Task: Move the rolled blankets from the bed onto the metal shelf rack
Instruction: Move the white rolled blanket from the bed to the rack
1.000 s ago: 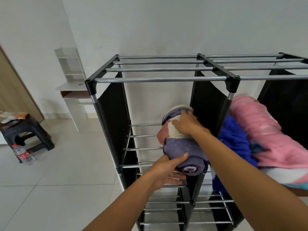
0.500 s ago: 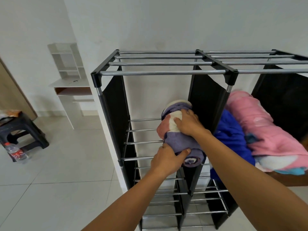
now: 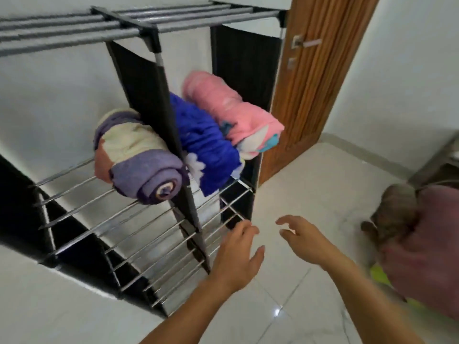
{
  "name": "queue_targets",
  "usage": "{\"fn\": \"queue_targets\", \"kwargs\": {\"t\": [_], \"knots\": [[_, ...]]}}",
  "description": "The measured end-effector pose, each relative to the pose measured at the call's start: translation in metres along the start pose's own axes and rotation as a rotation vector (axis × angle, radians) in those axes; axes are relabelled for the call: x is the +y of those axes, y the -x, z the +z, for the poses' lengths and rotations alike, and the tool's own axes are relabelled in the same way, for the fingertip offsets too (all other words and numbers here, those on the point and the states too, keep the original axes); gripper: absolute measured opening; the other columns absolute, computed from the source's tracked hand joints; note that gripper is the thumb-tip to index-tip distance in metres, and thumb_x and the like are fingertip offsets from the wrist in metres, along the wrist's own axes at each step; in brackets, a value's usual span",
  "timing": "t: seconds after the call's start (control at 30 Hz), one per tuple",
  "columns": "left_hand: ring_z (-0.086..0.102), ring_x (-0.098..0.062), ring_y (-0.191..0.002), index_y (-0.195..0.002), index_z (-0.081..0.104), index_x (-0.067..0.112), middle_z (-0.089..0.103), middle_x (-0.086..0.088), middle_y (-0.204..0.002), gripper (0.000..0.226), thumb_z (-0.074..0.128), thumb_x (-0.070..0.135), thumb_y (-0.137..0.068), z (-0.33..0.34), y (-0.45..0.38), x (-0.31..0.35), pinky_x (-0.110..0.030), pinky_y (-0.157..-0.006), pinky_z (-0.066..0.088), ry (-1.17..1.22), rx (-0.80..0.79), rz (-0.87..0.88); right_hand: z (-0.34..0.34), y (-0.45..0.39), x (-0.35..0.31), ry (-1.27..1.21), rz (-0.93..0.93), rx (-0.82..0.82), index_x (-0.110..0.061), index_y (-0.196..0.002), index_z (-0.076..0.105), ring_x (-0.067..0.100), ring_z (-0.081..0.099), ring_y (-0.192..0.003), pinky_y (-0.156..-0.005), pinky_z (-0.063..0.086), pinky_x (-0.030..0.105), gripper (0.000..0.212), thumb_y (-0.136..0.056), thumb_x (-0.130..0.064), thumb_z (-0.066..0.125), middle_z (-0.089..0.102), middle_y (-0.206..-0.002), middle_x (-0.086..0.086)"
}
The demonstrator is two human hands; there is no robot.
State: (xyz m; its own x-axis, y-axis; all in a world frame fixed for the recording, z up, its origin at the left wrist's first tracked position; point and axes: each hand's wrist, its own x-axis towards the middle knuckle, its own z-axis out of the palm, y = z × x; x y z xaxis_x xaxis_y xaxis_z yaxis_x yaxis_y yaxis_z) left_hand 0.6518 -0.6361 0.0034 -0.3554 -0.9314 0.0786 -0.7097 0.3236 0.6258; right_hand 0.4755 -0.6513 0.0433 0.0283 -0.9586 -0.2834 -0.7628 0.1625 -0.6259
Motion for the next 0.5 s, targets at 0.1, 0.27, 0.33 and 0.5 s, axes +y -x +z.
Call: {"fn": "queue_targets", "kwargs": {"t": [0.1, 0.27, 0.33, 0.5], "knots": [[0.051, -0.022, -0.121, -0.130, 0.050, 0.014, 0.053, -0.006, -0.131, 0.045, 0.052, 0.040, -0.093, 0.041, -0.017, 0.037, -0.035, -0.101, 0.043, -0.134, -0.446, 0.008, -0.011, 0.059, 0.080, -0.154, 0.229, 0.186, -0.018, -0.125, 0.058, 0.021, 0.055, -0.121, -0.094, 0.038, 0.024, 0.030, -0.096, -0.023, 0.053, 0.055, -0.135, 0.004], [0.056, -0.021, -0.113, -0.130, 0.051, 0.018, 0.057, -0.007, -0.129, 0.052, 0.057, 0.047, -0.088, 0.142, 0.009, 0.133, -0.027, -0.094, 0.046, -0.207, -0.881, 0.095, -0.013, 0.212, 0.204, -0.402, 0.613, 0.419, -0.011, -0.123, 0.062, 0.023, 0.058, -0.117, -0.092, 0.041, 0.026, 0.034, -0.092, -0.022, 0.058, 0.063, -0.126, 0.007], [0.057, -0.018, -0.106, -0.127, 0.054, 0.016, 0.060, -0.006, -0.121, 0.048, 0.058, 0.044, -0.088, 0.185, 0.035, 0.182, -0.023, -0.084, 0.044, -0.181, -0.967, 0.164, -0.005, 0.289, 0.250, -0.495, 0.766, 0.501, -0.011, -0.122, 0.062, 0.023, 0.057, -0.118, -0.099, 0.040, 0.030, 0.033, -0.091, -0.023, 0.059, 0.062, -0.127, 0.007], [0.058, -0.015, -0.086, -0.104, 0.062, 0.016, 0.061, 0.001, -0.091, 0.025, 0.064, 0.034, -0.087, 0.286, 0.112, 0.305, -0.028, -0.079, 0.047, -0.131, -1.139, 0.365, 0.010, 0.474, 0.327, -0.650, 1.032, 0.738, -0.008, -0.118, 0.065, 0.019, 0.060, -0.100, -0.089, 0.045, 0.030, 0.031, -0.089, -0.019, 0.061, 0.068, -0.115, 0.011]]}}
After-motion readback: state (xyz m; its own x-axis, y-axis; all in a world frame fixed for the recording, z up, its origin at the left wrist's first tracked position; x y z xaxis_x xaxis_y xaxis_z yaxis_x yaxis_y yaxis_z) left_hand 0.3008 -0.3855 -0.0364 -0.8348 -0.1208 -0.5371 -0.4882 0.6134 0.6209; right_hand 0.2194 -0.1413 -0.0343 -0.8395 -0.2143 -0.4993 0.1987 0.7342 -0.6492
